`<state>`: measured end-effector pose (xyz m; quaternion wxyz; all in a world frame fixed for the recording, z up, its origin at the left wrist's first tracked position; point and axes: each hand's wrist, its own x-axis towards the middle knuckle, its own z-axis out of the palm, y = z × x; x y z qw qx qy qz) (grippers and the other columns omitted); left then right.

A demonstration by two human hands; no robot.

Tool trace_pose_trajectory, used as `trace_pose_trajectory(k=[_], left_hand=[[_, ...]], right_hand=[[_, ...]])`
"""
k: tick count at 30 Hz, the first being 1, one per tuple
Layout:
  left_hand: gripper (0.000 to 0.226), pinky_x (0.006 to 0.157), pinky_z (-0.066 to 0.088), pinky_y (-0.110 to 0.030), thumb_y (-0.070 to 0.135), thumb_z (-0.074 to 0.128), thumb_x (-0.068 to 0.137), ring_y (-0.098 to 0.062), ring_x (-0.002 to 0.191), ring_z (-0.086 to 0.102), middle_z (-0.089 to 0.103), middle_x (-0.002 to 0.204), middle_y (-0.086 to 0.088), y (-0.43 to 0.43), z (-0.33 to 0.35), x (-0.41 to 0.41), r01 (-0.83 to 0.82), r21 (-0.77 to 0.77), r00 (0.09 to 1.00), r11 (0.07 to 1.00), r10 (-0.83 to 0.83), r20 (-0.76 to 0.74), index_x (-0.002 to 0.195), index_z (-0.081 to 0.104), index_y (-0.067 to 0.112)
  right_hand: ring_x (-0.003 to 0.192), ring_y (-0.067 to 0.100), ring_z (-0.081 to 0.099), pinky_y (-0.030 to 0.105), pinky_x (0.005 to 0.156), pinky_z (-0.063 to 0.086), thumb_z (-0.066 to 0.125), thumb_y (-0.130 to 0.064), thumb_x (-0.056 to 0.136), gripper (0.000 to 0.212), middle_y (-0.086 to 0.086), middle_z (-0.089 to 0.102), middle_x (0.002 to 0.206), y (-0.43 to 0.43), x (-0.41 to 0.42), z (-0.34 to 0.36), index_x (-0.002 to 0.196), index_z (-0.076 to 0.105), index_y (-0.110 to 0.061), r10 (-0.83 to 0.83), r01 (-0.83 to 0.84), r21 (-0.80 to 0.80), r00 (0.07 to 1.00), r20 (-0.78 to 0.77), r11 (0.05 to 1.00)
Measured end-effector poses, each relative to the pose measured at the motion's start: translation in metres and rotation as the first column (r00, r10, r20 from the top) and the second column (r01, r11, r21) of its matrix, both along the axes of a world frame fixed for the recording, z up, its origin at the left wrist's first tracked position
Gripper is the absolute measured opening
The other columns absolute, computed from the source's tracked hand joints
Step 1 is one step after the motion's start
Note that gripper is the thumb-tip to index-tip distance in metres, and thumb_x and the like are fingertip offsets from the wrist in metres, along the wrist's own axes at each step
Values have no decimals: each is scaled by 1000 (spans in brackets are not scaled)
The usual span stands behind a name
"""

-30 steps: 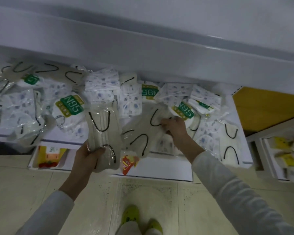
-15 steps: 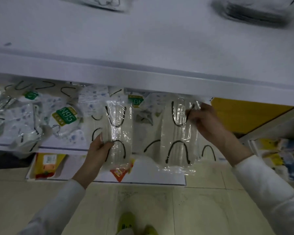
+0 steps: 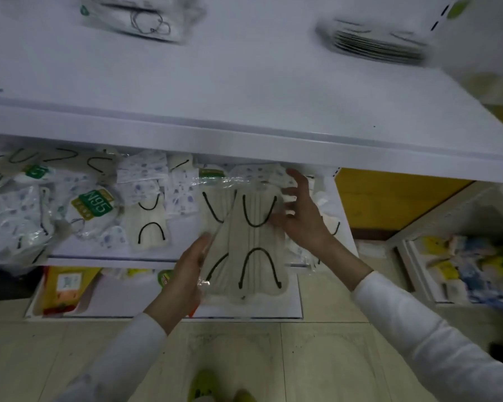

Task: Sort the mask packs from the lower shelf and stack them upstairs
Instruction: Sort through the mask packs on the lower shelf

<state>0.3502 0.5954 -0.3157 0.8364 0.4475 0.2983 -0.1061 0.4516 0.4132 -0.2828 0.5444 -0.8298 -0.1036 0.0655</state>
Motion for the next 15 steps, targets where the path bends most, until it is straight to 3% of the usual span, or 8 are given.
trace_pose_trajectory(k=[2, 3, 4, 6, 8, 11, 13, 15], left_hand=[[30, 87, 51, -40, 32, 52, 93, -27, 101, 64, 70, 106, -10, 0, 0, -4, 35, 0, 998, 999, -35, 51, 114, 64, 15], [28, 88, 52, -40, 23, 55, 92, -25, 102, 65, 71, 107, -9, 0, 2, -6, 56, 40, 993, 998, -60, 99, 116, 64, 14], [26, 84, 54, -37, 12, 58, 89, -24, 99, 67, 72, 104, -8, 0, 2, -8, 68, 89, 987, 994, -80, 139, 115, 65, 12], [28, 71, 57, -30, -3, 59, 85, -22, 92, 69, 73, 97, -8, 0, 2, -10, 75, 158, 981, 985, -102, 167, 109, 66, 10], [30, 70, 57, -28, -4, 64, 81, -23, 92, 68, 73, 98, -10, 0, 0, -8, 93, 191, 972, 977, -130, 193, 108, 66, 9], [36, 70, 54, -27, 0, 69, 72, -22, 90, 67, 72, 95, -9, 3, -1, -6, 143, 232, 944, 962, -203, 261, 107, 63, 4], [33, 68, 53, -23, -8, 65, 78, -17, 86, 67, 71, 90, -5, 2, -1, -5, 162, 257, 931, 953, -234, 281, 109, 60, 2], [33, 71, 53, -21, -10, 58, 83, -17, 91, 66, 71, 95, -5, 0, -2, -4, 171, 281, 928, 945, -249, 275, 114, 60, 4]], right_hand=[[107, 19, 47, 26, 79, 50, 64, 1, 79, 81, 9, 35, 134, -5, -5, -7, 144, 27, -30, 143, -108, -166, 967, 213, 980], [100, 18, 49, 28, 79, 50, 63, 0, 81, 78, 11, 31, 136, -6, -9, -7, 144, 30, -31, 207, -146, -234, 943, 261, 961], [96, 18, 52, 31, 80, 50, 62, -2, 83, 73, 15, 28, 138, -6, -12, -9, 142, 33, -33, 259, -165, -309, 920, 295, 937], [113, 33, 50, 42, 95, 45, 60, -12, 84, 63, 23, 24, 147, -4, -14, -11, 138, 42, -37, 332, -68, -520, 837, 435, 852], [128, 43, 38, 50, 105, 34, 57, -17, 83, 55, 21, 31, 150, -2, -11, -10, 134, 52, -35, 490, 17, -655, 649, 582, 755], [137, 27, 36, 51, 112, 24, 57, -25, 91, 44, 0, 44, 146, 4, -9, -2, 135, 53, -30, 760, -224, -750, 403, 510, 622], [132, 18, 44, 49, 113, 24, 61, -30, 91, 42, -6, 56, 136, 7, -8, -5, 132, 57, -27, 809, -281, -771, 344, 476, 572], [120, 17, 50, 46, 109, 28, 67, -31, 84, 39, -6, 63, 122, 8, -4, -8, 122, 65, -25, 798, -278, -759, 351, 490, 589]])
